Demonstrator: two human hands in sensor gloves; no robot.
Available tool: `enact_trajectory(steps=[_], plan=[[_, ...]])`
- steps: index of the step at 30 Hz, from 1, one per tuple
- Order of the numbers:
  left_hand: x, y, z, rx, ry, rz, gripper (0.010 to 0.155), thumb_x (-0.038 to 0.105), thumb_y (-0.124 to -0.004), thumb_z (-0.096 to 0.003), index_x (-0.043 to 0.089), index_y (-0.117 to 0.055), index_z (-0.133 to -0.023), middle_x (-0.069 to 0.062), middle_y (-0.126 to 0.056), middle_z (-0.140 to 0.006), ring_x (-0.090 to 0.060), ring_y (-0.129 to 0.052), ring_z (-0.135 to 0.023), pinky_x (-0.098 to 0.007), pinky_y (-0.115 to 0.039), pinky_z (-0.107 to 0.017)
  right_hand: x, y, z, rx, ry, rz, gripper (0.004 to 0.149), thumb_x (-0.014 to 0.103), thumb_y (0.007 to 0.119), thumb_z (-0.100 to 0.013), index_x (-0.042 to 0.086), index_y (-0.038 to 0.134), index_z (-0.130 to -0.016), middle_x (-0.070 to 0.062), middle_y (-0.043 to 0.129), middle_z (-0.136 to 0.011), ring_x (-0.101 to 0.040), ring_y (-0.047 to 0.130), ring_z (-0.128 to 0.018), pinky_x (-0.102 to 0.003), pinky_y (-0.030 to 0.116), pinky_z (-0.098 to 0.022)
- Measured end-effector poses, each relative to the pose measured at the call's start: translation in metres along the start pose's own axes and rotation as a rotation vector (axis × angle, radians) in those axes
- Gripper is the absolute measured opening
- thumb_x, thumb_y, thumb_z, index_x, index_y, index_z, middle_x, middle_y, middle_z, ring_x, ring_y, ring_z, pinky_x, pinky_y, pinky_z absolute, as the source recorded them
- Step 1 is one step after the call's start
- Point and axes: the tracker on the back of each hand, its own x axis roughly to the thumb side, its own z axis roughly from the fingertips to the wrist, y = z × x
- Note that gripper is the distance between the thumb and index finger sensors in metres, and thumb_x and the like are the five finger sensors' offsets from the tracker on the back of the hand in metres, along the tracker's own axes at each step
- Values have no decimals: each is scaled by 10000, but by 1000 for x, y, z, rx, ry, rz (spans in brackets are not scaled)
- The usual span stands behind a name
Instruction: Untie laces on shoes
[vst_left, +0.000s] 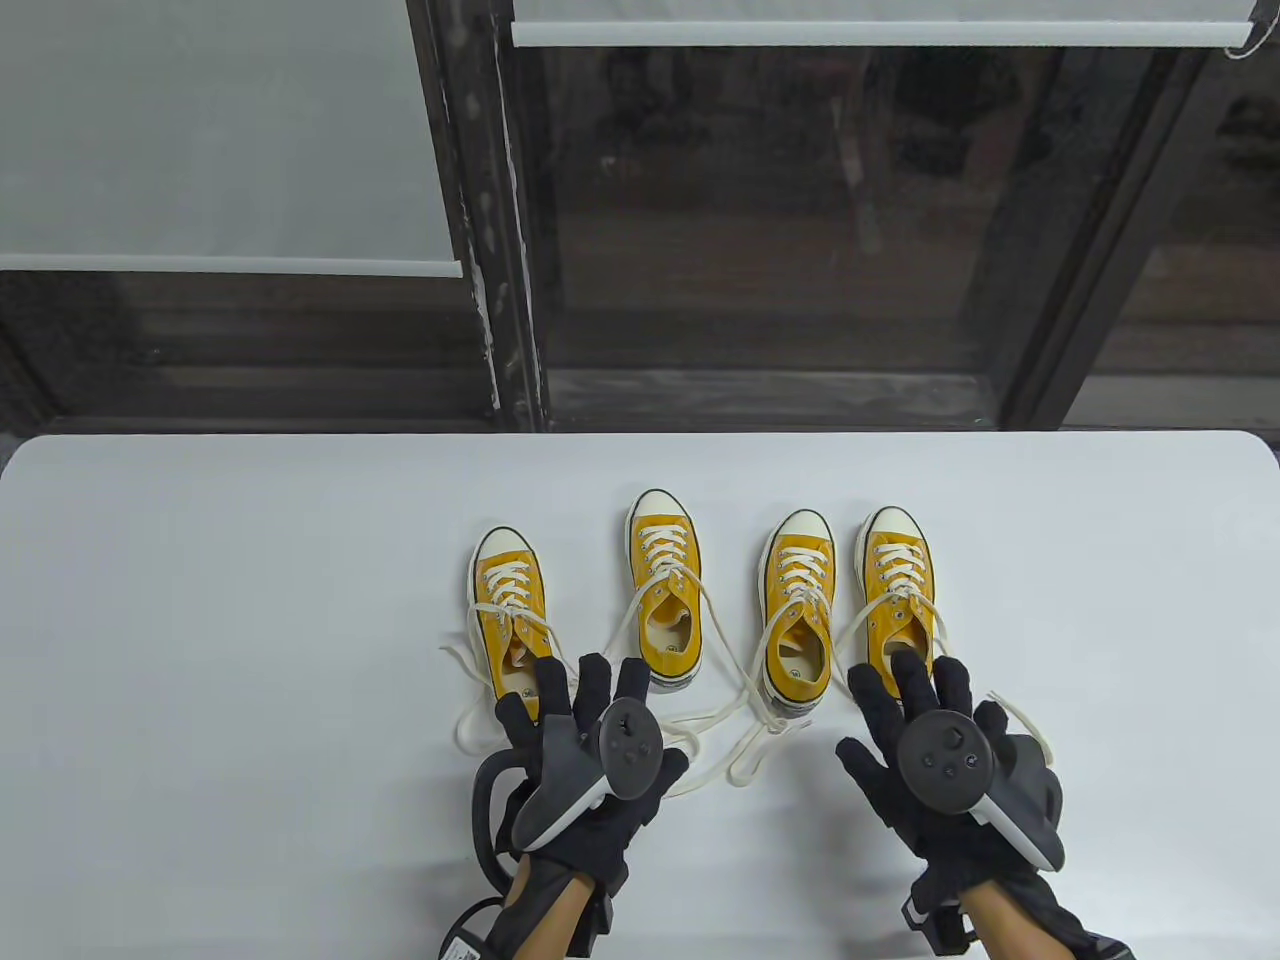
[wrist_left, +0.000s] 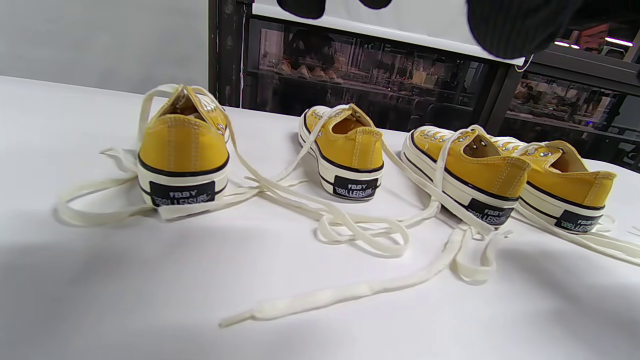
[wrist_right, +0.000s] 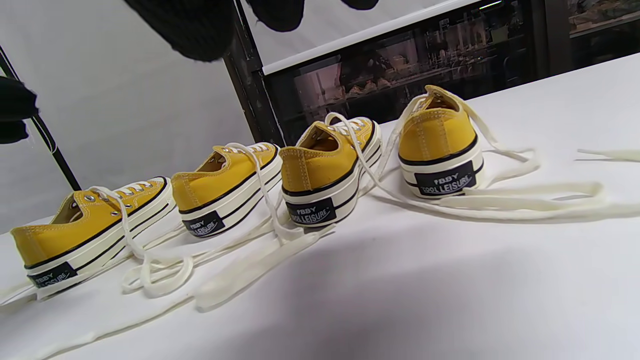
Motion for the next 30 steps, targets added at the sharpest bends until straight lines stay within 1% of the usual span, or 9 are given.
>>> enact_trajectory(steps=[10,17,23,30], plan=[[-1,1,1,3,8,-1,858,671,-668,-524,313,-288,-1205,-81,-286,-1316,-462,-102,-1183,-784,-153,-748,2,2,0,22,-1,7,668,566,609,-636,356,316,-1199,-77,200,-1243,-440,81,-1120,-708,194,-728],[-4,1,-1,-23,10,27,849,666,-669,-525,289,-332,-1206,-91,-356,-1304,-455,-186,-1195,-782,-184,-752,0,1,-1,28,15,-9,669,562,610,-636,352,317,-1199,-84,200,-1243,-445,90,-1119,-710,199,-726],[-10,-1,-4,-49,27,57,847,664,-669,-526,279,-343,-1206,-95,-359,-1302,-451,-198,-1195,-781,-189,-753,-8,-2,-3,24,48,-41,667,561,611,-636,351,320,-1198,-85,204,-1242,-448,101,-1121,-710,204,-726],[-10,-2,-5,-60,27,60,841,662,-666,-529,278,-347,-1206,-93,-355,-1302,-453,-203,-1195,-780,-190,-754,-8,-1,-4,34,45,-46,670,560,611,-637,345,319,-1200,-92,207,-1240,-450,109,-1121,-711,209,-726]])
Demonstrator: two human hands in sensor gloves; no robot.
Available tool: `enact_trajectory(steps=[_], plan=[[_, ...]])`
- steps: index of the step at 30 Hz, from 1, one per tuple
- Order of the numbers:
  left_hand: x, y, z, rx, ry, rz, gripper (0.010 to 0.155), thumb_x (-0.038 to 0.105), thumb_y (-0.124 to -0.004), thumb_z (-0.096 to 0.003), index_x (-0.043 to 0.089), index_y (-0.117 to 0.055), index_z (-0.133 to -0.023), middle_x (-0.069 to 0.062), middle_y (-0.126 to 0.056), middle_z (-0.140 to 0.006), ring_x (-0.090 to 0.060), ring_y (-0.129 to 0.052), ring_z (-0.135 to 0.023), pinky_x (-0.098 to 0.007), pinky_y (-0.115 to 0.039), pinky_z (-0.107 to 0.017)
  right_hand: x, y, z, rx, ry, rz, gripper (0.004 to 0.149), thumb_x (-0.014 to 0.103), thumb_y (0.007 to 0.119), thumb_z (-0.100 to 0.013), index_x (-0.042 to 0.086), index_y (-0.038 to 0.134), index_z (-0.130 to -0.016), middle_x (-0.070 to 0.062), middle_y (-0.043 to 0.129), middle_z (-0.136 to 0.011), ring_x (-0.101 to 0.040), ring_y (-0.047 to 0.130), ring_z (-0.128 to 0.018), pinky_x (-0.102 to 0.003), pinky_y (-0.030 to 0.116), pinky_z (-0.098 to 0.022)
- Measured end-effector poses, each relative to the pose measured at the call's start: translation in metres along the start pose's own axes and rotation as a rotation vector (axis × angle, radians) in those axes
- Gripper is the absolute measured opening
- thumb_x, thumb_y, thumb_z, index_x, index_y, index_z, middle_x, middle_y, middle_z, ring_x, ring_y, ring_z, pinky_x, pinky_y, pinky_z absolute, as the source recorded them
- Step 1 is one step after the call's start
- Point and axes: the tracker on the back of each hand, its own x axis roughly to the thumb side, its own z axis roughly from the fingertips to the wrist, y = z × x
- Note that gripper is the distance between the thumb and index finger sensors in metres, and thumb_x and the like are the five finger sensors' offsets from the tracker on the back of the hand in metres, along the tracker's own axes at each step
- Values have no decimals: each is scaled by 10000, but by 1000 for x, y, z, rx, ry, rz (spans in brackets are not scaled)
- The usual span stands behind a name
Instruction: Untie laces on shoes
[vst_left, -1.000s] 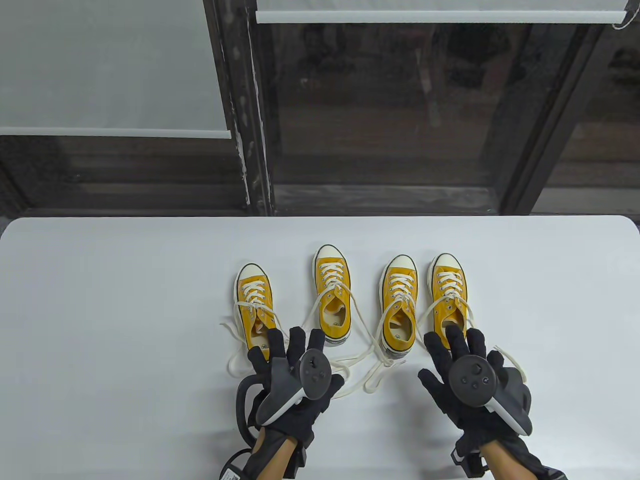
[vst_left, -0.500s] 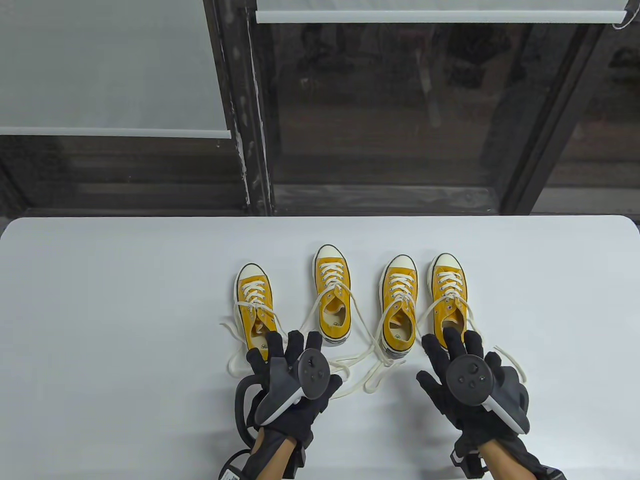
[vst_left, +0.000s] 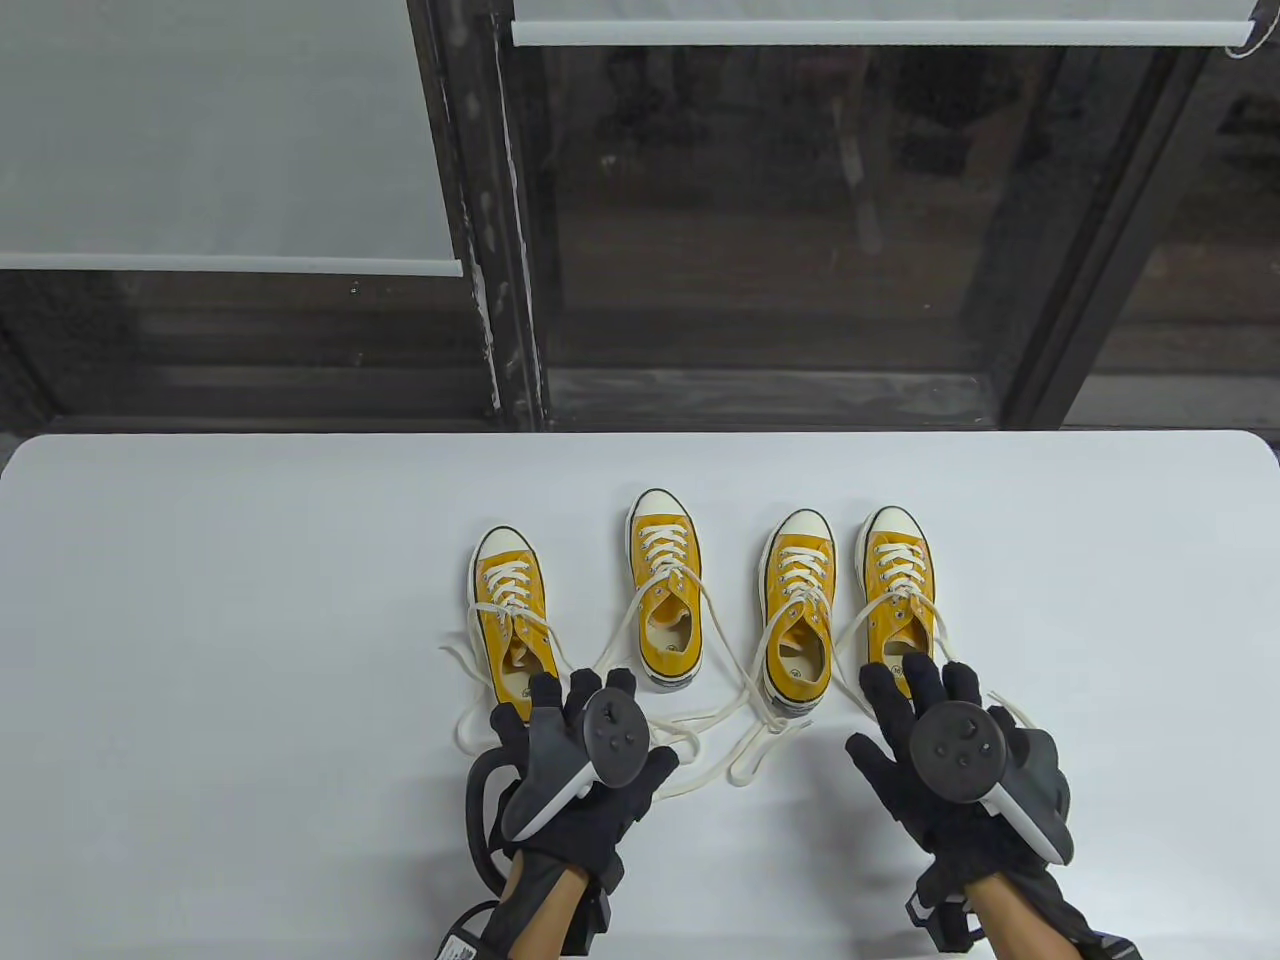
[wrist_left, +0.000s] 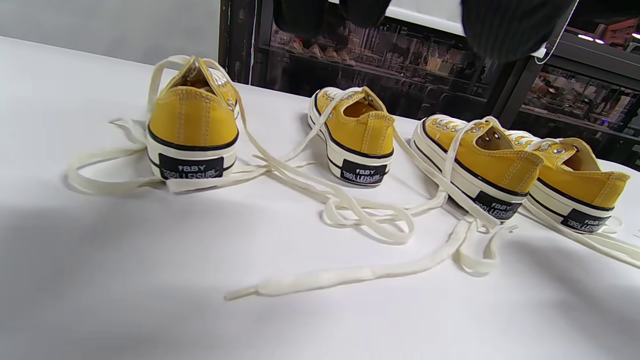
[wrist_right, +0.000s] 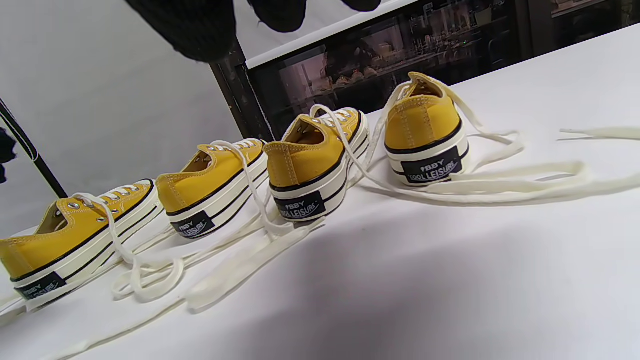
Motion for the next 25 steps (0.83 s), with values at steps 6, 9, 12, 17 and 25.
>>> enact_trajectory(steps=[6,9,12,17,25], plan=[[1,1,-1,7,6,-1,838,659,-667,-532,277,-349,-1207,-91,-348,-1304,-455,-200,-1195,-781,-186,-754,-2,-1,0,-6,1,-9,670,557,615,-635,340,325,-1198,-99,210,-1239,-456,122,-1118,-713,218,-723],[4,1,-1,12,10,-27,839,663,-664,-531,284,-342,-1207,-83,-341,-1306,-448,-194,-1198,-780,-184,-755,-4,-4,2,-28,5,-19,669,554,618,-634,336,329,-1198,-103,216,-1238,-462,129,-1115,-714,223,-722],[5,2,-1,16,5,-20,840,665,-662,-532,287,-337,-1207,-80,-338,-1307,-449,-193,-1198,-780,-184,-755,-5,-6,3,-38,4,-26,671,553,619,-634,331,332,-1198,-108,221,-1236,-463,134,-1114,-715,227,-720],[6,2,-1,14,6,-24,842,666,-661,-532,287,-334,-1208,-81,-332,-1308,-447,-189,-1199,-781,-181,-755,-3,-6,4,-41,-6,-27,672,553,619,-634,331,330,-1198,-110,217,-1236,-465,134,-1113,-715,228,-720],[6,2,0,6,1,-21,842,667,-661,-530,286,-337,-1207,-81,-335,-1307,-449,-191,-1198,-781,-184,-754,-6,-6,3,-48,8,-31,672,553,619,-634,330,330,-1198,-111,216,-1235,-465,136,-1114,-716,229,-720]])
